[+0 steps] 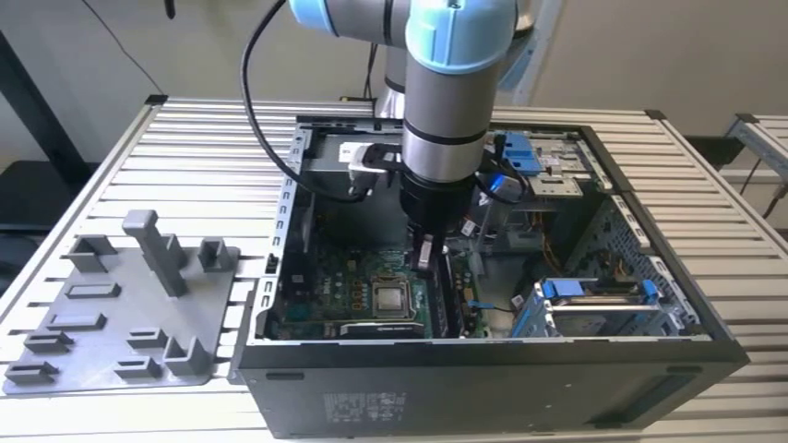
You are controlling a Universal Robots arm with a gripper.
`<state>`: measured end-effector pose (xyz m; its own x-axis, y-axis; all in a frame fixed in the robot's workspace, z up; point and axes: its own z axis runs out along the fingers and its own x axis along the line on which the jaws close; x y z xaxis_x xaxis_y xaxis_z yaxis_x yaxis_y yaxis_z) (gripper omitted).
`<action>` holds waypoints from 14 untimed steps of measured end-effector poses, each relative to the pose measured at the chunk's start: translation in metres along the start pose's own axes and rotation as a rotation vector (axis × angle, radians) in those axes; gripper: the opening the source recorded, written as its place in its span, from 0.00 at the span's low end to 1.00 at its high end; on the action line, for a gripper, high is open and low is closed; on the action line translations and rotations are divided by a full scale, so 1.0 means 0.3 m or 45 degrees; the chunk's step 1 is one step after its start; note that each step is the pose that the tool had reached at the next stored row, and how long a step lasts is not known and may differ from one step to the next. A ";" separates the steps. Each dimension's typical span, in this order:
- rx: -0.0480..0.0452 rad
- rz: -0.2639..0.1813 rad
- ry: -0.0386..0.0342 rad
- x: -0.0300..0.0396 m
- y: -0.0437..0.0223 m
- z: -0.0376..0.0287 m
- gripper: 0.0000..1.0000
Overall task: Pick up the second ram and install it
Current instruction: 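Press down the second ram until it locks into place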
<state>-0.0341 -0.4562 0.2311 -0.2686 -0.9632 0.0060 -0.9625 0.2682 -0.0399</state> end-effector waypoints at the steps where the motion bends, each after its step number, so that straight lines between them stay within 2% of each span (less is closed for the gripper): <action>1: 0.000 -0.016 -0.0006 0.000 -0.002 0.000 0.11; 6: 0.001 -0.090 -0.0039 -0.004 -0.013 0.004 0.11; 14: 0.001 -0.172 -0.0068 -0.012 -0.044 0.011 0.11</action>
<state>-0.0202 -0.4563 0.2283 -0.1366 -0.9906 0.0061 -0.9899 0.1362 -0.0399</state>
